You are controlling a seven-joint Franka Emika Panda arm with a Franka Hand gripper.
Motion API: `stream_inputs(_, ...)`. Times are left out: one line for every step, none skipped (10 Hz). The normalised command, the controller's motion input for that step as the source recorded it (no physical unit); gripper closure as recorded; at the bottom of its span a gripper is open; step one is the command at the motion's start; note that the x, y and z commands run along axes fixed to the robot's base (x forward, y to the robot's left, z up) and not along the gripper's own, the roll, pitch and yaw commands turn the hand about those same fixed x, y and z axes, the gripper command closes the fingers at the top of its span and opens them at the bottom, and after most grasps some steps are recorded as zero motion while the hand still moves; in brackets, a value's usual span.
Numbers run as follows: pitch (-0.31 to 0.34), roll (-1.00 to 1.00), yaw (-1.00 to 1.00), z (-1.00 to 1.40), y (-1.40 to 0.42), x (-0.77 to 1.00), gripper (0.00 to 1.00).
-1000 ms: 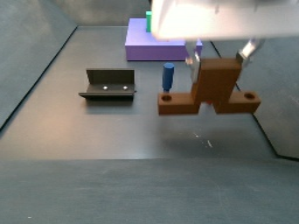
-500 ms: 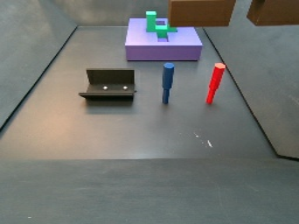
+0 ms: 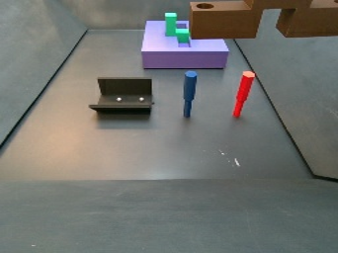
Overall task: Pick up the brown object. Move up. Move to above the board. Insert the brown object.
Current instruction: Move to above the board.
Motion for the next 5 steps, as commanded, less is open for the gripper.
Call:
stream_inputs(0.034, -0.07, -0.16, 0.11, -1.40, 0.27, 1.00)
stream_inputs(0.021, -0.06, -0.07, 0.12, -1.40, 0.26, 1.00)
stream_inputs(0.020, -0.04, -0.01, 0.12, -1.40, 0.27, 1.00)
stream_inputs(0.041, 0.03, 0.00, 0.12, -1.40, 0.27, 1.00)
stream_inputs(0.054, 0.00, 0.03, 0.13, -1.40, 0.28, 1.00)
